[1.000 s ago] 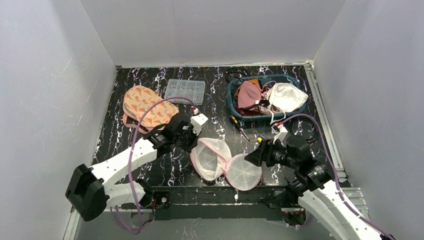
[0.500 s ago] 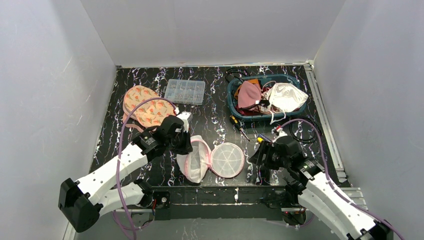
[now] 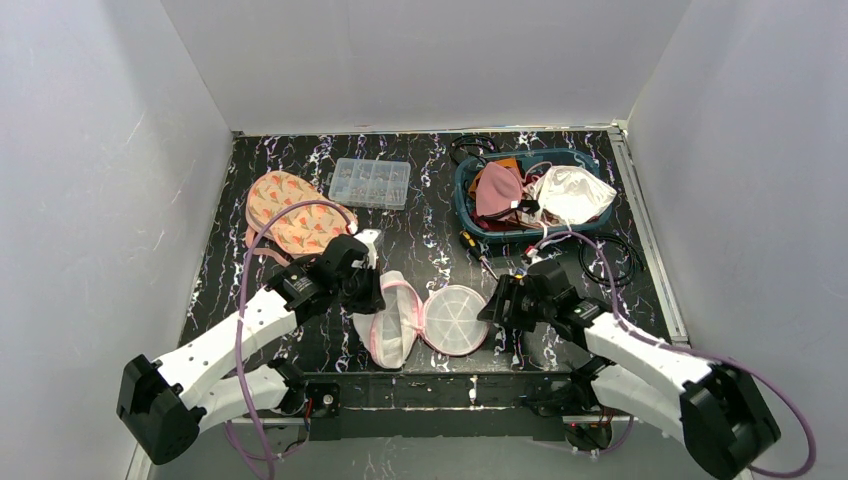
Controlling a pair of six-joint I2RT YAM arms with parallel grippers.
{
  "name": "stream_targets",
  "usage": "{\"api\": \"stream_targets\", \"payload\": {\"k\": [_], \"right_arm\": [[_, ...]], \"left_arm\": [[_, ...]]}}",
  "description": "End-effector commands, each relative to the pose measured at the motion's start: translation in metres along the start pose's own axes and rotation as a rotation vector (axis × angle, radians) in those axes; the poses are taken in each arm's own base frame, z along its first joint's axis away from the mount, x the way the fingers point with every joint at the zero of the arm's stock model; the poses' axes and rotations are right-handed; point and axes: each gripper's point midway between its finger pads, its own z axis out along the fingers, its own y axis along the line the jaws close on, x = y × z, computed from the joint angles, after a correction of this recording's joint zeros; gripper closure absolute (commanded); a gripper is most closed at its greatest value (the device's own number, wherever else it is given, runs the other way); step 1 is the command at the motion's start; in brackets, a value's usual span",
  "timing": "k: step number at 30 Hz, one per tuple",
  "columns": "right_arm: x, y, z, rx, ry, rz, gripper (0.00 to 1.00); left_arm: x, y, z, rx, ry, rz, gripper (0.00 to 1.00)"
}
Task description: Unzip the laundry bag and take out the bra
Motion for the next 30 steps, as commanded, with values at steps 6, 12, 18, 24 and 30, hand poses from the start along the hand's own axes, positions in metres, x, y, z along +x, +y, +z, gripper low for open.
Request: {"api": "stream_targets", "payload": {"k": [6,12,18,24,30], "right_arm": [[0.003,0.032,0.027,-0.105,0.033,-0.029,0.60],[-0.016,0.048,0.003,-0.110,-0.054,-0.044,0.99],[-0.015,0.050,-0.019,-0.086,-0.035,-0.071,0.99],[-0.013,0.056,-0.029,-0.108,-0.026,-0.076,0.99],[-0.013,0.062,-0.032,-0.130,-0.021,-0.073,0.99]], "left_arm": [[0.005,0.000,0.001,0.002,0.021,-0.028,1.00],[0.011,0.004,-0.017,-0.010,0.009,-0.049,0.72],[0.030,0.017,-0.030,-0.022,-0.037,-0.127,0.41],[0.048,0.034,-0.019,-0.063,-0.063,-0.248,0.38],[0.055,0.039,-0.009,-0.084,-0.051,-0.309,0.39]]}}
